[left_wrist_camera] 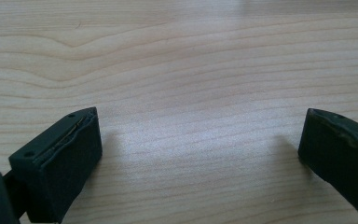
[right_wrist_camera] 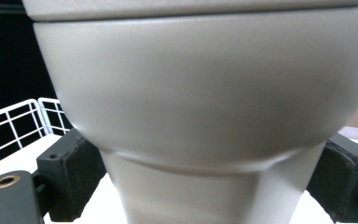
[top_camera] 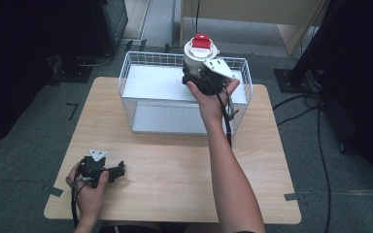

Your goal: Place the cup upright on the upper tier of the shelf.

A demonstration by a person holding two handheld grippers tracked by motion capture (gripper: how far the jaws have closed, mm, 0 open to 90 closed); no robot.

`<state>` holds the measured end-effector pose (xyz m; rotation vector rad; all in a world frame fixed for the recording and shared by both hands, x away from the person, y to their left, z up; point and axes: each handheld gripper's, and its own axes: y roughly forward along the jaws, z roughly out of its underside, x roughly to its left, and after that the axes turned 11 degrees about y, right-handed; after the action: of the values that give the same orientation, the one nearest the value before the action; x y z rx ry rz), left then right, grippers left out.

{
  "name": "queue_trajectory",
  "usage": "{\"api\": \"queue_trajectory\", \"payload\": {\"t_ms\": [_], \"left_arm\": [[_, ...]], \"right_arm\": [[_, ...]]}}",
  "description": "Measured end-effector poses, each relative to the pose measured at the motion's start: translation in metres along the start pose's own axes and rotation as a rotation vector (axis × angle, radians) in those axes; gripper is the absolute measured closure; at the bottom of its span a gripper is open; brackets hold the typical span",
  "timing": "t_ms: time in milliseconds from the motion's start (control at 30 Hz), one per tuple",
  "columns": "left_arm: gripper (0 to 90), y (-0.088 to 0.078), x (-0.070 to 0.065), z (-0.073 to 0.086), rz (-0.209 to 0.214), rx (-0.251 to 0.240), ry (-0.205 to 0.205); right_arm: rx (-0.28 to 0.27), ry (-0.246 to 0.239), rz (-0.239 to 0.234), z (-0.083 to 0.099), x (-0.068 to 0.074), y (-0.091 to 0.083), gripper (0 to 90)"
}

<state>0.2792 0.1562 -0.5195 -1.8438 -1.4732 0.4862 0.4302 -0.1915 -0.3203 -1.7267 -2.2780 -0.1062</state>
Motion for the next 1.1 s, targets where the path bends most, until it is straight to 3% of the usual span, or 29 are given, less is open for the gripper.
{"api": "queue_trajectory", "payload": {"t_ms": [167,233,533,700,833,1100], "left_arm": [[0.0,0.0,0.0,0.0,0.0,0.001,0.001],[0.0,0.0,0.0,0.0,0.0,0.0,0.0],[0.0,0.0,0.0,0.0,-0.001,0.0,0.001],[0.0,0.0,0.0,0.0,0.0,0.001,0.001],[0.0,0.0,0.0,0.0,-0.001,0.001,0.001],[0.0,0.0,0.0,0.0,0.0,0.001,0.002]], "right_arm": [[0.014,0.007,-0.016,-0.002,-0.003,-0.002,8.0],[0.021,-0.021,-0.002,-0.004,-0.002,-0.003,0.0],[0.057,-0.03,-0.02,-0.005,-0.005,-0.012,0.0],[0.063,-0.01,-0.007,-0.003,-0.009,-0.017,0.0],[0.072,-0.018,0.016,0.0,-0.015,-0.022,0.0],[0.083,-0.04,0.018,0.006,-0.019,-0.028,0.0]]}}
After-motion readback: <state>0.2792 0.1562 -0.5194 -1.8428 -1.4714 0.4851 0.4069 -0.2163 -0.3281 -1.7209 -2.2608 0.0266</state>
